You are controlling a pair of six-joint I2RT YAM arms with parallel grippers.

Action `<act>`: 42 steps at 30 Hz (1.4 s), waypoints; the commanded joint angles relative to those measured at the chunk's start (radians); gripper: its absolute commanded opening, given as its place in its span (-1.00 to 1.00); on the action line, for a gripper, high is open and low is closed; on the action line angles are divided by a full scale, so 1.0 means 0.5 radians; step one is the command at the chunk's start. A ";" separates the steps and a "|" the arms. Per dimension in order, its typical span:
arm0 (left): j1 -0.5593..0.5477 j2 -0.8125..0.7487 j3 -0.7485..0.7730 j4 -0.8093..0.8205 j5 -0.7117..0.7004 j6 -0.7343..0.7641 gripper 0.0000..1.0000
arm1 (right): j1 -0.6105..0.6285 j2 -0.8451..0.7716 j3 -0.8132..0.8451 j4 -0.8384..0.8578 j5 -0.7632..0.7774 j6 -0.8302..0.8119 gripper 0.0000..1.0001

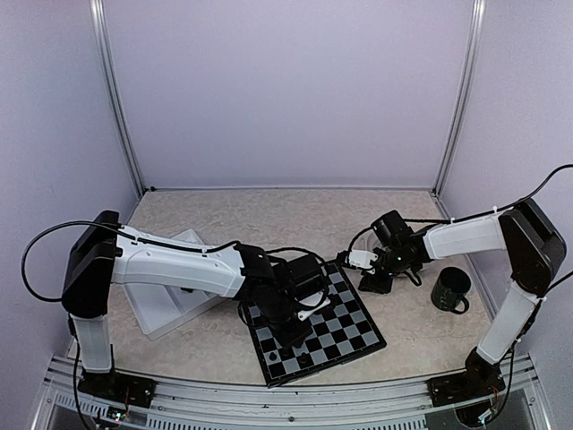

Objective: Set up the chess pieces on the board
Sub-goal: Place the pawn at f7.

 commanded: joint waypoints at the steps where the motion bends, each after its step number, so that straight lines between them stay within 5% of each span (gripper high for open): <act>1: -0.020 0.036 0.036 -0.041 0.012 0.044 -0.95 | -0.015 0.058 -0.029 -0.068 0.050 -0.013 -0.10; 30: -0.045 0.119 0.127 -0.101 -0.018 0.065 -0.81 | -0.015 0.084 -0.023 -0.085 0.048 -0.014 -0.09; 42: -0.046 -0.006 0.198 -0.184 -0.076 0.065 -0.56 | -0.014 0.092 -0.020 -0.090 0.051 -0.014 -0.10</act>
